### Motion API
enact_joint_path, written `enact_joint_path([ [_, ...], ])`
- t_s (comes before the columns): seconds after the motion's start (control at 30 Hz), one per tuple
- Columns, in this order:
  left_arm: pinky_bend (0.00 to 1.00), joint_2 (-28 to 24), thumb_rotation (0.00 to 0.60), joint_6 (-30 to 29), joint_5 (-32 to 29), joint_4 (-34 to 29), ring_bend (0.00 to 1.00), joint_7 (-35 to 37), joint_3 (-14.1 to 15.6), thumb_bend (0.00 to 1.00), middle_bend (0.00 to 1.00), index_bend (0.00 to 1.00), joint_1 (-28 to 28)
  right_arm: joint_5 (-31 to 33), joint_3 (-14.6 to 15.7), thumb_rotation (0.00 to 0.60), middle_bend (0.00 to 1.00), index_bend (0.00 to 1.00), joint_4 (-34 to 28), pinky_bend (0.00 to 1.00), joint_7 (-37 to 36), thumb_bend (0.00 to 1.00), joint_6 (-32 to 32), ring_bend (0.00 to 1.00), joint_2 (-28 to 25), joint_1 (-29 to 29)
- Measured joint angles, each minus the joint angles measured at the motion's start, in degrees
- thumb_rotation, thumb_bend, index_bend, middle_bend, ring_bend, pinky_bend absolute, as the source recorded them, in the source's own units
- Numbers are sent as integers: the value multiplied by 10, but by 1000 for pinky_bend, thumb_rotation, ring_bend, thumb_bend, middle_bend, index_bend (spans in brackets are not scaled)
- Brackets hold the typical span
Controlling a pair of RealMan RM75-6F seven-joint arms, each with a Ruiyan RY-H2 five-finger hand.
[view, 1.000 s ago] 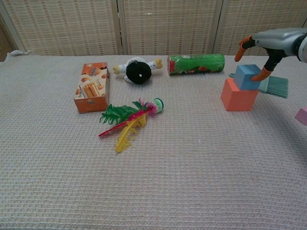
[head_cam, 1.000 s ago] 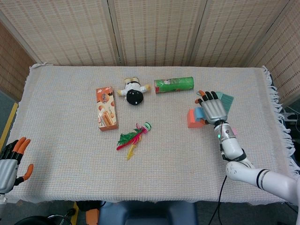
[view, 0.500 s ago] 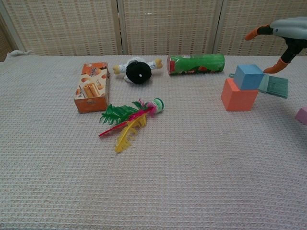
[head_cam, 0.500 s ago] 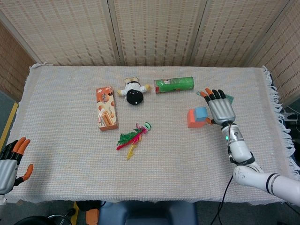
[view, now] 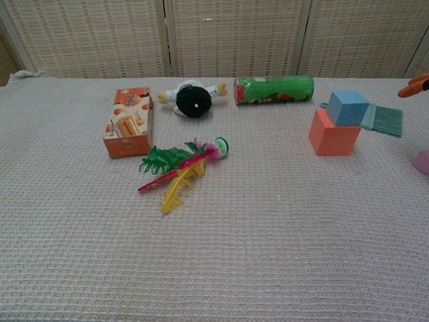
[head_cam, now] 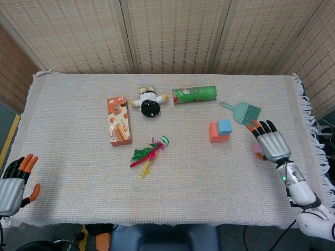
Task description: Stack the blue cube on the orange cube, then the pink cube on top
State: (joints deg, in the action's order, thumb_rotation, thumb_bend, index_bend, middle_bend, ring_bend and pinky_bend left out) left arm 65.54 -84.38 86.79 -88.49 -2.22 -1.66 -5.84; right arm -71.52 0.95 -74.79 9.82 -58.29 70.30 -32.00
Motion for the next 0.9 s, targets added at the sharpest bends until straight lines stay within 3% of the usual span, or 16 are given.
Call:
enact_joint_path([
  [0.27, 89, 7, 600, 20, -8, 4, 0, -7, 1, 454, 0, 0, -7, -37, 20, 600, 0, 204, 134, 0, -34, 139, 12, 0, 59, 24],
  [0.57, 90, 9, 600, 26, -15, 7, 0, -7, 1, 454, 0, 0, -9, -58, 17, 600, 0, 252, 247, 0, -65, 140, 39, 0, 131, 29],
  [0.73, 90, 10, 600, 29, -20, 9, 0, -9, 0, 454, 0, 0, -10, -63, 3, 600, 0, 268, 288, 0, -97, 140, 50, 0, 157, 24],
  [0.9, 90, 11, 600, 30, -23, 11, 0, -9, -1, 454, 0, 0, -10, -77, -4, 600, 0, 377, 314, 0, -120, 140, 58, 0, 172, 16],
])
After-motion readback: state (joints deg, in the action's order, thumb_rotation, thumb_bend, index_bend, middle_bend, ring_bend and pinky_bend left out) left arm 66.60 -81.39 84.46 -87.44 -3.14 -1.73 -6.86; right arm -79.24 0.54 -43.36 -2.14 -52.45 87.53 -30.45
